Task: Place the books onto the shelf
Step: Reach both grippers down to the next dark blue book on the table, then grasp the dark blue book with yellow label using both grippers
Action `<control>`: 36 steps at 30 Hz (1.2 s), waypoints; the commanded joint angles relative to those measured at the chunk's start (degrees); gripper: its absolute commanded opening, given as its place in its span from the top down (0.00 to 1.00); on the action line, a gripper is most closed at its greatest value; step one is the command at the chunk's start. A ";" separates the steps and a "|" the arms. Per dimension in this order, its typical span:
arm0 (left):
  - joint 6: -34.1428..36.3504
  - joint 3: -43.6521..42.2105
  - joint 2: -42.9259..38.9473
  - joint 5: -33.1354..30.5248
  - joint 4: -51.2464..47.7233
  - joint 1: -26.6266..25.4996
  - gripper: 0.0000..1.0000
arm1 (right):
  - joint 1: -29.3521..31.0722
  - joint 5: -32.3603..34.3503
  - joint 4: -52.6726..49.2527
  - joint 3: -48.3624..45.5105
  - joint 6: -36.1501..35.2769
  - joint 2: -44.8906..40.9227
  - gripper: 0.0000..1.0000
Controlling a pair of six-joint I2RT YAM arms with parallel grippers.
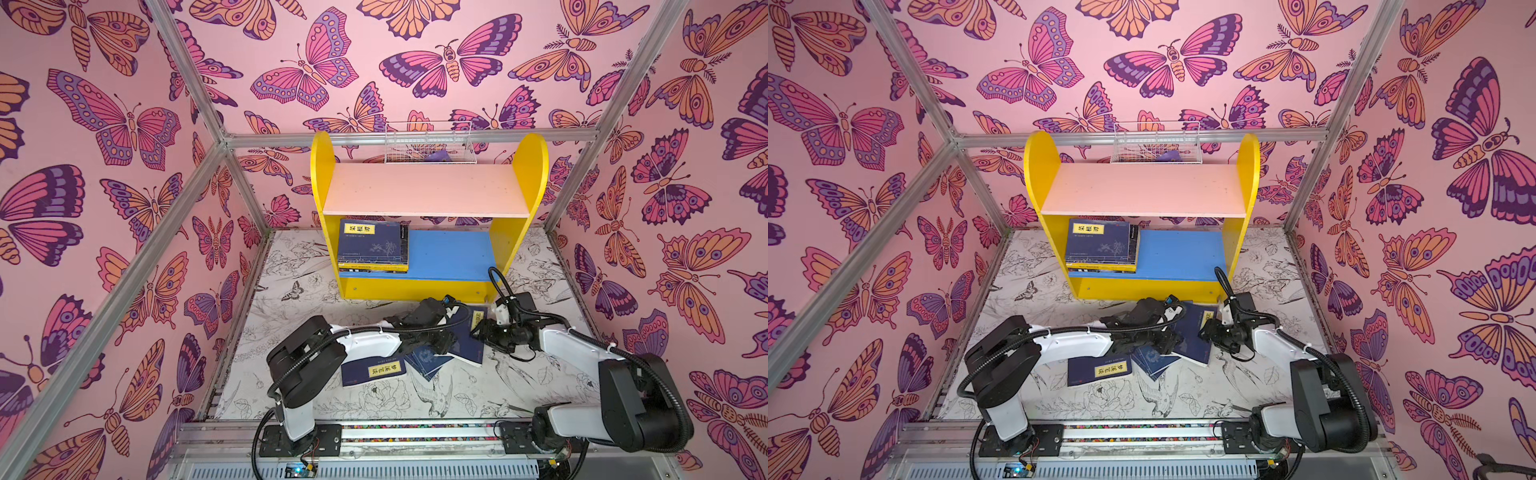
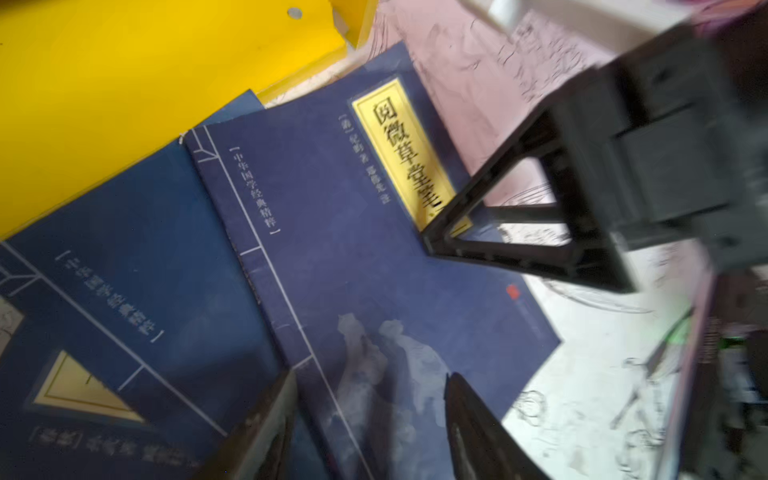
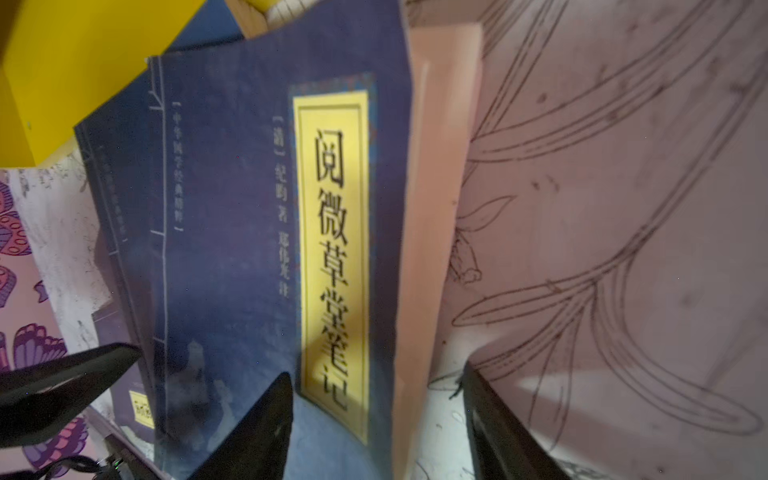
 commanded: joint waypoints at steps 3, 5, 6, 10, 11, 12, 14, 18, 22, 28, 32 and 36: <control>3.04 0.30 3.42 -1.42 -1.21 -0.34 0.46 | -0.24 -8.75 3.75 -0.70 0.16 -1.42 0.39; 3.12 0.05 4.20 -0.94 -1.76 -0.29 0.53 | -0.24 -11.85 7.42 -1.23 2.34 -2.53 0.44; 3.11 -0.04 4.40 -0.53 -1.95 -0.27 0.55 | -0.24 -13.88 10.38 -1.94 4.19 -3.35 0.47; 2.65 -0.55 4.47 0.51 -2.23 -0.26 0.54 | -0.24 -14.65 11.89 -1.30 6.90 -6.40 0.57; 2.49 -0.66 4.41 0.72 -2.15 -0.24 0.54 | -0.24 -13.96 10.40 -0.68 6.30 -7.35 0.60; 2.23 -0.75 4.41 0.96 -2.19 -0.26 0.54 | -0.24 -13.35 9.38 -0.19 5.75 -8.22 0.64; 1.55 -1.07 4.17 2.07 -2.10 0.05 0.54 | -0.24 -10.90 6.62 1.13 3.85 -9.85 0.78; -2.16 -3.71 1.55 5.43 1.62 2.64 0.51 | -0.22 -9.76 3.33 2.87 1.89 -11.36 0.98; -8.33 -11.20 -6.89 11.95 11.34 7.90 0.41 | 0.28 -12.00 0.73 4.25 0.03 -13.14 1.00; -13.68 -20.69 -26.21 19.45 8.71 16.30 0.25 | 9.22 -19.49 -1.88 7.38 -5.97 -14.43 1.00; -13.11 -25.18 -42.22 20.92 -0.11 21.51 0.19 | 13.49 -27.82 3.78 7.97 -4.97 -12.99 1.00; -8.79 -23.29 -52.91 20.10 -13.69 23.20 0.16 | 15.49 -35.57 5.25 11.76 -6.23 -9.45 1.00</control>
